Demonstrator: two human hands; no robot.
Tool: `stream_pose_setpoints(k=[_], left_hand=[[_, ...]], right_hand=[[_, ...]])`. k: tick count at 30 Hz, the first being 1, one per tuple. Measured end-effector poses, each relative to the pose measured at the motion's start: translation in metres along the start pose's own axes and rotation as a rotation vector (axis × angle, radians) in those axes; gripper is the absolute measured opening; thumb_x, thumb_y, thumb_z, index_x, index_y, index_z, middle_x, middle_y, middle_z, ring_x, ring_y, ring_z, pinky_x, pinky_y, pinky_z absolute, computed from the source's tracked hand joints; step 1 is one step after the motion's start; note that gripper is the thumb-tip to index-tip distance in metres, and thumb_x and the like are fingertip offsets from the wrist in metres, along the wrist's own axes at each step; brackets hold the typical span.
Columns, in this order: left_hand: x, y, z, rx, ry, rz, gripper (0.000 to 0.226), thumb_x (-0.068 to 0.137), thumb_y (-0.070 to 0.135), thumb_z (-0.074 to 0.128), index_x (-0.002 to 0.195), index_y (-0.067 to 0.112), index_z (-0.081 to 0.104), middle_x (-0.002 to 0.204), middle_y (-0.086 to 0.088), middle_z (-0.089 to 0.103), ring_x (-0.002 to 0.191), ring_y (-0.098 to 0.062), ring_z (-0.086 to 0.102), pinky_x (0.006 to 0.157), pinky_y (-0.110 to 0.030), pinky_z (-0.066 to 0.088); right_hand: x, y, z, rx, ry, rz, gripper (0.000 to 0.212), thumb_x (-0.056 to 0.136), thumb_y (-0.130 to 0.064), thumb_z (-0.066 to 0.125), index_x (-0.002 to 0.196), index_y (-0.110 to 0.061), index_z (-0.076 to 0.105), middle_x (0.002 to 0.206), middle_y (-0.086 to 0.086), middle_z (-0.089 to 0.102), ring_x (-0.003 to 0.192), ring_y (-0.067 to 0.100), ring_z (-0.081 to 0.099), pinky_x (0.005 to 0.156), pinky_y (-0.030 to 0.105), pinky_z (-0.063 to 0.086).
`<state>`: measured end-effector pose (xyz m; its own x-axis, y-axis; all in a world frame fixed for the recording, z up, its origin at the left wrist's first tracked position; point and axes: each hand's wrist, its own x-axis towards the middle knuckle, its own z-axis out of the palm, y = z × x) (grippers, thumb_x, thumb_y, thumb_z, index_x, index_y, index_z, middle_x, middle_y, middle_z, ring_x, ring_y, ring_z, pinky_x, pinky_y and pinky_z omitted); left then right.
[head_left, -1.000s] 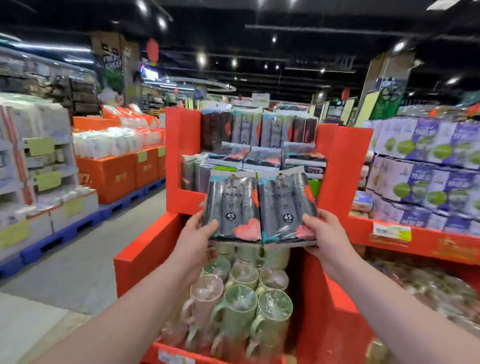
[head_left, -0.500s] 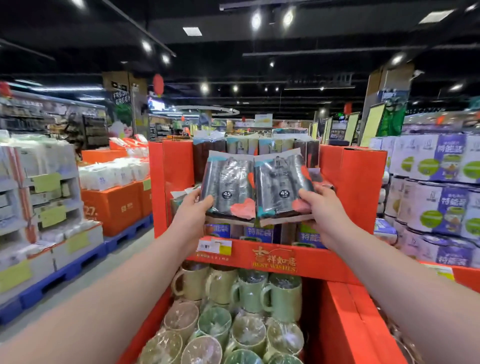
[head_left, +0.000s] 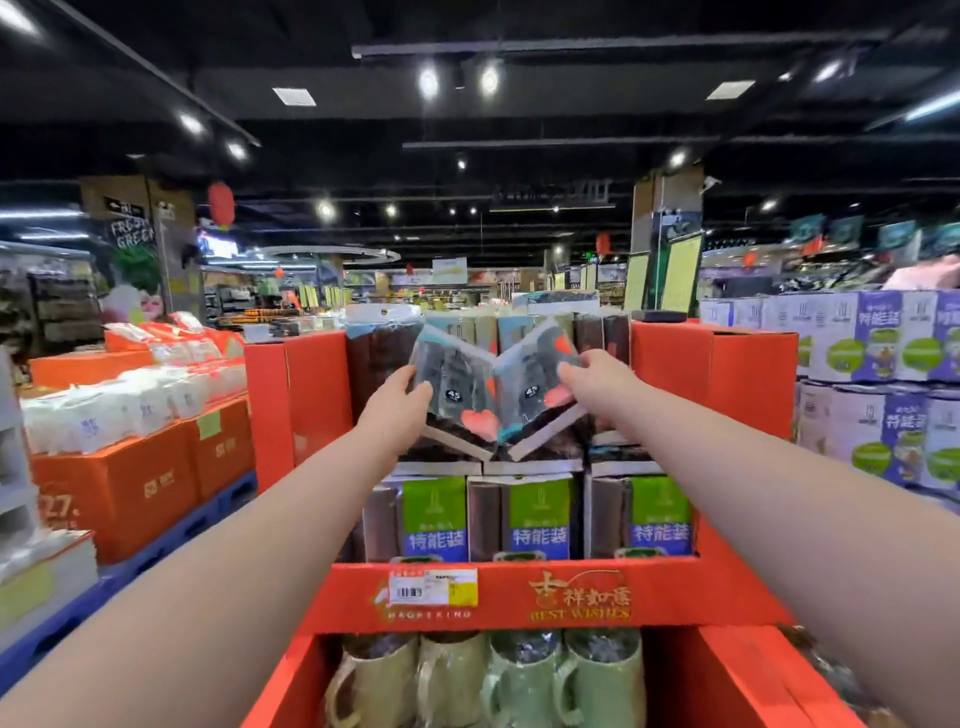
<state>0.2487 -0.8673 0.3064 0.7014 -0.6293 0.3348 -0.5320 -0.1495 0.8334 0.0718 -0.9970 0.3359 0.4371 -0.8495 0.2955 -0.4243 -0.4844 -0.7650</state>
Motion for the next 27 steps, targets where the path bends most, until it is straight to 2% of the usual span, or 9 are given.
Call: stream_pose_setpoints(k=[2, 3, 4, 7, 10, 16, 21, 25, 27], left_hand=[[0.009, -0.005, 0.001, 0.348, -0.073, -0.009, 0.061, 0.088, 0.056, 0.031, 0.14, 0.027, 0.045, 0.145, -0.007, 0.048, 0.13, -0.031, 0.045, 0.108, -0.038, 0.035], [0.01, -0.007, 0.002, 0.416, -0.11, 0.007, 0.057, 0.093, 0.054, 0.033, 0.14, 0.025, 0.046, 0.146, -0.008, 0.047, 0.133, -0.03, 0.043, 0.109, -0.035, 0.033], [0.009, -0.01, 0.003, 0.383, -0.148, 0.025, 0.054, 0.097, 0.05, 0.038, 0.142, 0.022, 0.046, 0.147, -0.008, 0.046, 0.134, -0.029, 0.041, 0.11, -0.033, 0.032], [0.005, -0.023, 0.001, 0.254, -0.194, 0.095, 0.07, 0.087, 0.054, 0.059, 0.145, 0.017, 0.042, 0.149, -0.006, 0.043, 0.136, -0.025, 0.041, 0.11, -0.032, 0.032], [0.002, -0.033, -0.005, 0.311, -0.181, 0.163, 0.08, 0.076, 0.045, 0.075, 0.144, 0.018, 0.042, 0.148, -0.006, 0.043, 0.135, -0.022, 0.042, 0.109, -0.031, 0.034], [0.013, -0.046, -0.014, 0.281, -0.145, 0.178, 0.08, 0.075, 0.036, 0.079, 0.143, 0.016, 0.044, 0.147, -0.004, 0.046, 0.134, -0.022, 0.044, 0.108, -0.032, 0.035], [0.017, -0.05, -0.013, 0.44, -0.193, 0.217, 0.084, 0.071, 0.037, 0.078, 0.145, 0.027, 0.039, 0.148, 0.0, 0.043, 0.128, -0.024, 0.048, 0.104, -0.044, 0.042], [0.018, -0.05, -0.009, 0.463, -0.151, 0.208, 0.079, 0.073, 0.036, 0.076, 0.144, 0.029, 0.041, 0.142, -0.004, 0.048, 0.125, -0.026, 0.051, 0.102, -0.042, 0.043], [0.019, -0.047, -0.01, 0.499, -0.163, 0.192, 0.078, 0.074, 0.036, 0.076, 0.143, 0.03, 0.041, 0.14, -0.008, 0.046, 0.123, -0.028, 0.051, 0.1, -0.041, 0.045]], right_hand=[[-0.002, -0.003, -0.003, -0.528, 0.001, -0.066, 0.046, 0.1, -0.039, 0.037, 0.13, -0.01, 0.054, 0.13, 0.017, 0.055, 0.115, 0.035, 0.053, 0.087, 0.037, 0.043], [-0.004, -0.004, -0.005, -0.694, 0.0, -0.091, 0.049, 0.099, -0.044, 0.036, 0.133, -0.012, 0.052, 0.134, 0.015, 0.052, 0.121, 0.035, 0.049, 0.094, 0.039, 0.042], [-0.004, -0.005, -0.006, -0.767, -0.031, -0.106, 0.053, 0.099, -0.048, 0.036, 0.135, -0.013, 0.051, 0.136, 0.013, 0.052, 0.123, 0.034, 0.048, 0.097, 0.04, 0.042], [-0.008, -0.006, -0.012, -0.743, -0.197, -0.184, 0.066, 0.094, -0.058, 0.042, 0.141, -0.012, 0.046, 0.144, 0.009, 0.048, 0.13, 0.028, 0.046, 0.106, 0.038, 0.039], [-0.014, -0.003, -0.018, -0.706, -0.32, -0.254, 0.07, 0.089, -0.051, 0.058, 0.148, -0.02, 0.035, 0.152, -0.001, 0.039, 0.138, 0.02, 0.038, 0.112, 0.031, 0.029], [-0.009, 0.015, 0.002, -0.812, -0.32, -0.311, 0.062, 0.095, -0.045, 0.052, 0.15, -0.027, 0.029, 0.151, -0.003, 0.041, 0.136, 0.021, 0.041, 0.111, 0.032, 0.034], [-0.009, 0.021, 0.006, -0.896, -0.249, -0.291, 0.059, 0.097, -0.046, 0.047, 0.15, -0.033, 0.026, 0.151, 0.0, 0.04, 0.134, 0.026, 0.043, 0.104, 0.037, 0.04], [-0.013, 0.019, 0.014, -1.002, -0.188, -0.299, 0.056, 0.098, -0.046, 0.043, 0.15, -0.031, 0.026, 0.147, 0.007, 0.045, 0.129, 0.03, 0.046, 0.098, 0.042, 0.045], [-0.013, 0.018, 0.017, -1.052, -0.177, -0.3, 0.056, 0.099, -0.048, 0.039, 0.15, -0.031, 0.024, 0.149, 0.008, 0.041, 0.131, 0.03, 0.044, 0.099, 0.043, 0.043]])
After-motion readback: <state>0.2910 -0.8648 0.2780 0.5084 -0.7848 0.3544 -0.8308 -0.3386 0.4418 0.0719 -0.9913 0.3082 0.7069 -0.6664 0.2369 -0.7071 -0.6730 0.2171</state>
